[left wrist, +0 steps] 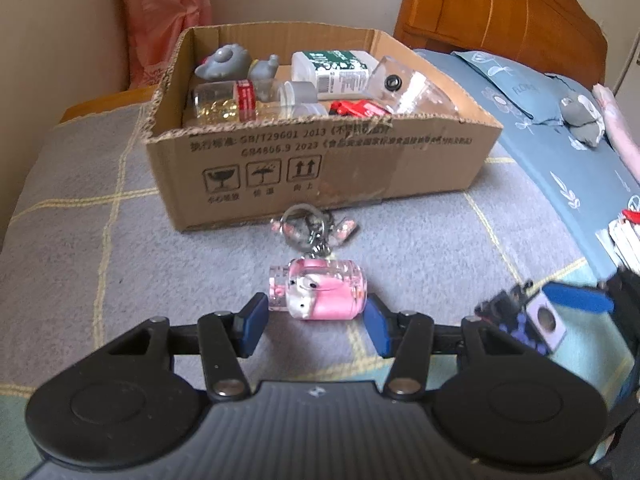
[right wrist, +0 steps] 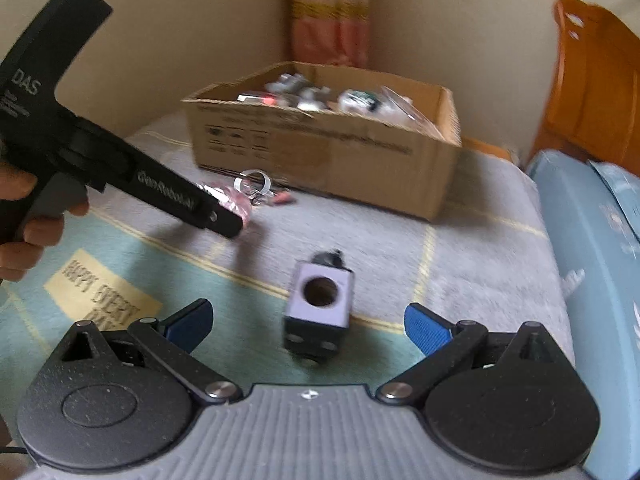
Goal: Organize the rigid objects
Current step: 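Close the left tool on the pink keychain while the right tool approaches the black cube toy, then close the right tool on the black cube toy with red wheels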
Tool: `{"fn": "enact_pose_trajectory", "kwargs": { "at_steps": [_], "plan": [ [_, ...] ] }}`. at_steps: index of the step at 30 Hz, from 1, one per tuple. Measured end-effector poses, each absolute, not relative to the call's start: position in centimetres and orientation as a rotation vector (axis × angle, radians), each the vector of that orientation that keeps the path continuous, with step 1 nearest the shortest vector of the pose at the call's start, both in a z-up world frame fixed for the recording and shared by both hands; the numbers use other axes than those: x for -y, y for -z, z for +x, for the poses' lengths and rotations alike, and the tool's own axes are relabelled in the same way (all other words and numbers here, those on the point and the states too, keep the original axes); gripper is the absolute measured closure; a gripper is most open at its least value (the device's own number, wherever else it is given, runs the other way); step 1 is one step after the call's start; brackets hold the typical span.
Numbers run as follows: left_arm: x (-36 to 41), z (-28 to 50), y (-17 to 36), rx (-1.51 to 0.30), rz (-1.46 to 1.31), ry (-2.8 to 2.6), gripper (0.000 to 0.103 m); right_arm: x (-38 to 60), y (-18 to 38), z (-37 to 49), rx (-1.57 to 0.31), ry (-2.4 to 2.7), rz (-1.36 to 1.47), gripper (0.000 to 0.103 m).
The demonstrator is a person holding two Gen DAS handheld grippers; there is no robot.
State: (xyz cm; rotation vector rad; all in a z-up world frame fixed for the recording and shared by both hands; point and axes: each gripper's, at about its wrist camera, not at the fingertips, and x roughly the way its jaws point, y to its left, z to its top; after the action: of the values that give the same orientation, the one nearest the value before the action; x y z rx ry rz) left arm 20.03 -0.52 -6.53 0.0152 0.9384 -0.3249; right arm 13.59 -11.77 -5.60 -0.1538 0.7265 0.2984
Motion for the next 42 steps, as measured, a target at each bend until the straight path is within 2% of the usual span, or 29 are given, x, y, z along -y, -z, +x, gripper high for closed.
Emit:
{"fn": "enact_pose_trajectory", "kwargs": {
  "at_steps": [18,30,37,42],
  "plan": [
    [-3.1,16.7,6.5,-0.949,0.027,0.324,0.052,8.0,4.3,11.4,-0.696,-0.502,-0.236,0.0],
    [-3.2,16.9,6.5,-0.937,0.015,0.325,0.052,6.7,4.6,13.6,-0.682,-0.59,-0.369,0.0],
    [-3.3,17.1,6.5,-0.94,0.013,0.325,0.052,6.2,5.8,17.0,-0.78,-0.721,-0.382,0.0],
    [-3.2,17.0,6.6,-0.938,0.024,0.329,0.051,7.1,5.6,15.8,-0.862,-0.8,-0.33,0.0]
  ]
}}
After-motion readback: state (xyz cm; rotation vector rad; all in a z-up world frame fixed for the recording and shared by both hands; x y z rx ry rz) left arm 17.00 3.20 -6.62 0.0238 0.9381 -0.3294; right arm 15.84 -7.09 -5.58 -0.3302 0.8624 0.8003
